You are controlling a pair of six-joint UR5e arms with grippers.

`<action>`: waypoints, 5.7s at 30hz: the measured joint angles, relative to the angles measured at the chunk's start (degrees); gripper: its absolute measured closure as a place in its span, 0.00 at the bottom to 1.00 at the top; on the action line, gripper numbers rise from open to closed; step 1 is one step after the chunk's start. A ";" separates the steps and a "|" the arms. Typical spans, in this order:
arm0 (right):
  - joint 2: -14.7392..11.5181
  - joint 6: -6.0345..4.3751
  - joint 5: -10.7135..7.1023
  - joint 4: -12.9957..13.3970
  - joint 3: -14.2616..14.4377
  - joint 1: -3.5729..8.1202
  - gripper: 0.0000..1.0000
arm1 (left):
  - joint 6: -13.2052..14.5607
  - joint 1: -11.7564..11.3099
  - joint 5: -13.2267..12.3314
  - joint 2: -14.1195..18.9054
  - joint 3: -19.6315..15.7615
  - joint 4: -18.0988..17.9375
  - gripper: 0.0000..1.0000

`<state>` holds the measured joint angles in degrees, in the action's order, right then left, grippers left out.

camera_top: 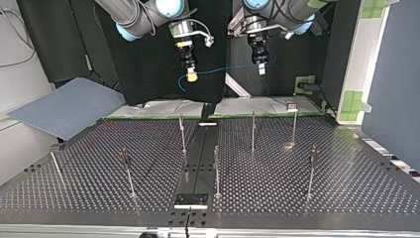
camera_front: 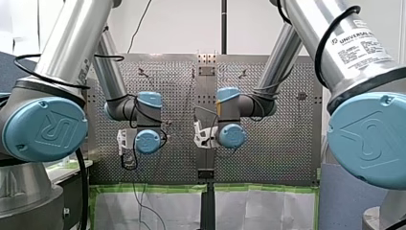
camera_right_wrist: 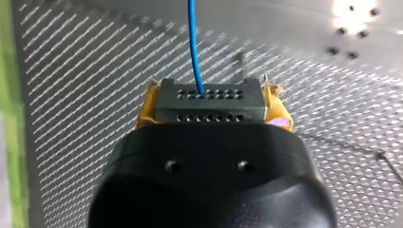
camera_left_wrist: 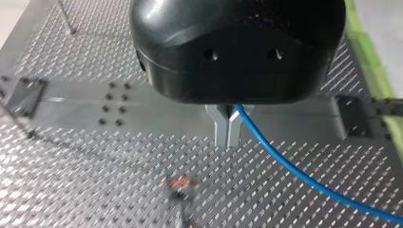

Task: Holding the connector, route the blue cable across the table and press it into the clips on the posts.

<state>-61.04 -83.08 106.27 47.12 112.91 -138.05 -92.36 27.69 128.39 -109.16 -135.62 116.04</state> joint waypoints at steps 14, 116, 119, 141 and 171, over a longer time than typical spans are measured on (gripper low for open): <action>-6.91 -2.32 -7.27 -6.98 -7.07 0.23 1.00 | -6.80 -3.35 7.31 7.32 6.80 7.31 1.00; 7.43 -5.79 -16.15 -41.19 -58.92 -3.40 1.00 | -5.15 -24.39 -13.87 20.49 26.65 39.74 1.00; 7.90 -5.74 -16.14 -41.16 -60.50 -3.46 1.00 | -5.18 -24.84 -15.27 19.50 26.84 38.73 1.00; 11.85 -5.06 -16.17 -41.73 -65.39 -3.71 1.00 | -6.81 -30.44 -22.43 16.99 28.51 33.39 1.00; 12.21 -4.71 -16.17 -41.65 -65.90 -1.93 1.00 | -12.16 -38.26 -37.00 8.79 35.37 30.23 1.00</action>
<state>-48.83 -87.79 90.10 5.47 47.01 -139.99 -104.52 -10.57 91.39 -100.37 -100.25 146.27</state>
